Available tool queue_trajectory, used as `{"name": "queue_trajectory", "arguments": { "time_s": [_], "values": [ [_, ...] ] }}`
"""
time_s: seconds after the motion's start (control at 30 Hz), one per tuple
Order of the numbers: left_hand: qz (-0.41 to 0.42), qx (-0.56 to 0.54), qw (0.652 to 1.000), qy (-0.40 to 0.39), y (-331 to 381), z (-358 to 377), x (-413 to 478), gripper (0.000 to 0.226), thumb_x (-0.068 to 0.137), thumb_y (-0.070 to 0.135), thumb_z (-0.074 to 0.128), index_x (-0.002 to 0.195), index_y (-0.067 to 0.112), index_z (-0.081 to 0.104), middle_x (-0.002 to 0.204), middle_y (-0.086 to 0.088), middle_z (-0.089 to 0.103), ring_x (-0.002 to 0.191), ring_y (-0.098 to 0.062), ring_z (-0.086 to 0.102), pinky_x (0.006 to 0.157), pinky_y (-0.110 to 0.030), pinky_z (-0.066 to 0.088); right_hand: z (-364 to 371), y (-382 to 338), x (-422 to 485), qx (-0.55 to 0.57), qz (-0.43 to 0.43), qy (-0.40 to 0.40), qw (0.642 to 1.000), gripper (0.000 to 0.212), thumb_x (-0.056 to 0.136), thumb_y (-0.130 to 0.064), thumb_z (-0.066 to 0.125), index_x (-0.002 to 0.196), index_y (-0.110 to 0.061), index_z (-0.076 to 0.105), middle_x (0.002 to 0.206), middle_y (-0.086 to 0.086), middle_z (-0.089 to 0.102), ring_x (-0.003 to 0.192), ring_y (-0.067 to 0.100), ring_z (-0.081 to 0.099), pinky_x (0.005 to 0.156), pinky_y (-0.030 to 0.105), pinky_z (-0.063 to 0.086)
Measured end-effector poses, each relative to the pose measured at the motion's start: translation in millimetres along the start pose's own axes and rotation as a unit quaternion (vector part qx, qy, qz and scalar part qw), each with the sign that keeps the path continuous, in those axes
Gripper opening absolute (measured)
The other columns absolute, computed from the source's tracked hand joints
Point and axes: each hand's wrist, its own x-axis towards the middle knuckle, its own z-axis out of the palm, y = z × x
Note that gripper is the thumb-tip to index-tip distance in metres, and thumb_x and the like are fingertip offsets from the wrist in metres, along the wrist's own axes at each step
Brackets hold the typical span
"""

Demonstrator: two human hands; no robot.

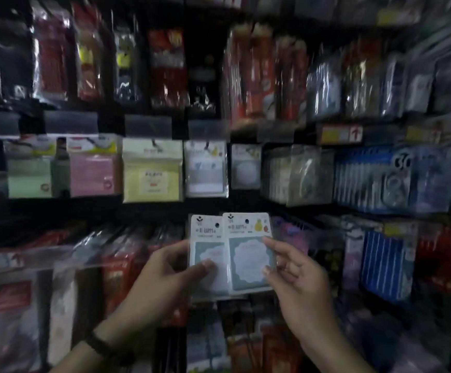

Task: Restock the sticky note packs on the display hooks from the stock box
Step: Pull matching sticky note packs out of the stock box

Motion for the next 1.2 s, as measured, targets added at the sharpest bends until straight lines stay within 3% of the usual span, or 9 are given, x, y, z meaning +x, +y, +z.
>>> {"name": "queue_trajectory", "arguments": {
  "time_s": [0.1, 0.23, 0.33, 0.4, 0.67, 0.9, 1.03, 1.1, 1.2],
  "values": [
    [0.016, 0.005, 0.999, -0.045, 25.1, 2.2, 26.5, 0.034, 0.104, 0.001, 0.057, 0.132, 0.015, 0.070, 0.124, -0.006, 0.078, 0.111, -0.026, 0.077, 0.078, -0.031, 0.065, -13.1, -22.5, 37.6, 0.012, -0.015, 0.016, 1.000, 0.050, 0.095, 0.014, 0.065, 0.116, -0.029, 0.077, 0.107, -0.006, 0.082, 0.100, 0.006, 0.077, 0.083, 0.020, 0.061],
    [0.078, 0.098, 0.992, 0.013, 40.1, 5.2, 59.9, 0.033, 0.102, 0.002, 0.063, 0.126, 0.022, 0.071, 0.119, 0.004, 0.080, 0.110, -0.018, 0.077, 0.087, -0.035, 0.065, -25.9, -38.3, 86.2, 0.010, -0.043, 0.035, 0.998, 0.051, 0.097, 0.010, 0.066, 0.118, -0.035, 0.074, 0.114, -0.009, 0.076, 0.095, -0.007, 0.073, 0.073, 0.009, 0.055],
    [0.108, 0.152, 0.979, 0.085, 45.0, 6.4, 74.7, 0.027, 0.101, 0.015, 0.067, 0.122, 0.032, 0.072, 0.112, 0.014, 0.080, 0.103, -0.009, 0.077, 0.082, -0.035, 0.065, -26.5, -42.8, 116.5, -0.013, -0.082, 0.041, 0.996, 0.052, 0.098, 0.007, 0.065, 0.119, -0.040, 0.072, 0.126, -0.018, 0.071, 0.111, -0.017, 0.064, 0.096, 0.010, 0.054],
    [0.126, 0.160, 0.970, 0.132, 45.9, 8.9, 81.3, 0.026, 0.101, 0.022, 0.068, 0.121, 0.038, 0.070, 0.110, 0.020, 0.078, 0.100, -0.003, 0.076, 0.075, -0.028, 0.065, -23.9, -42.5, 132.5, -0.011, -0.109, 0.052, 0.993, 0.052, 0.099, 0.007, 0.065, 0.123, -0.038, 0.071, 0.132, -0.021, 0.069, 0.123, -0.012, 0.061, 0.108, 0.013, 0.047],
    [0.132, 0.148, 0.968, 0.151, 44.7, 12.6, 101.9, 0.031, 0.099, 0.025, 0.067, 0.128, 0.037, 0.067, 0.119, 0.015, 0.075, 0.101, -0.005, 0.075, 0.068, -0.028, 0.065, -15.3, -35.7, 175.6, 0.001, -0.147, 0.051, 0.988, 0.048, 0.099, 0.006, 0.064, 0.136, -0.025, 0.070, 0.134, -0.019, 0.069, 0.123, -0.005, 0.065, 0.105, 0.022, 0.054],
    [0.137, 0.129, 0.972, 0.139, 44.1, 11.8, 106.4, 0.027, 0.098, 0.024, 0.067, 0.123, 0.037, 0.067, 0.116, 0.015, 0.076, 0.101, -0.008, 0.076, 0.067, -0.028, 0.065, -18.4, -29.7, 184.9, -0.013, -0.120, 0.048, 0.991, 0.047, 0.099, 0.006, 0.065, 0.131, -0.028, 0.073, 0.137, -0.019, 0.067, 0.119, -0.006, 0.066, 0.096, 0.018, 0.058],
    [0.148, 0.119, 0.974, 0.125, 46.7, 13.6, 107.8, 0.026, 0.098, 0.022, 0.067, 0.121, 0.034, 0.068, 0.113, 0.014, 0.076, 0.100, -0.008, 0.076, 0.066, -0.027, 0.065, -14.0, -27.9, 194.3, -0.092, -0.112, 0.052, 0.988, 0.048, 0.098, 0.001, 0.067, 0.135, -0.029, 0.071, 0.131, -0.023, 0.066, 0.102, -0.009, 0.067, 0.068, 0.008, 0.055],
    [0.135, 0.094, 0.980, 0.116, 48.6, 15.8, 110.2, 0.026, 0.099, 0.021, 0.067, 0.121, 0.035, 0.068, 0.114, 0.006, 0.075, 0.096, -0.012, 0.078, 0.066, -0.029, 0.065, -10.3, -25.8, 200.3, -0.126, -0.105, 0.067, 0.984, 0.048, 0.098, -0.002, 0.068, 0.135, -0.030, 0.071, 0.130, -0.019, 0.069, 0.096, 0.002, 0.072, 0.062, 0.011, 0.055],
    [0.109, 0.082, 0.986, 0.098, 50.2, 21.0, 115.7, 0.025, 0.100, 0.020, 0.067, 0.121, 0.033, 0.069, 0.114, -0.003, 0.074, 0.092, -0.018, 0.080, 0.069, -0.035, 0.067, -5.6, -26.4, 205.7, -0.175, -0.083, 0.064, 0.979, 0.045, 0.099, -0.006, 0.068, 0.134, -0.034, 0.071, 0.124, -0.009, 0.073, 0.079, -0.002, 0.068, 0.053, 0.007, 0.047]
  ]
}}
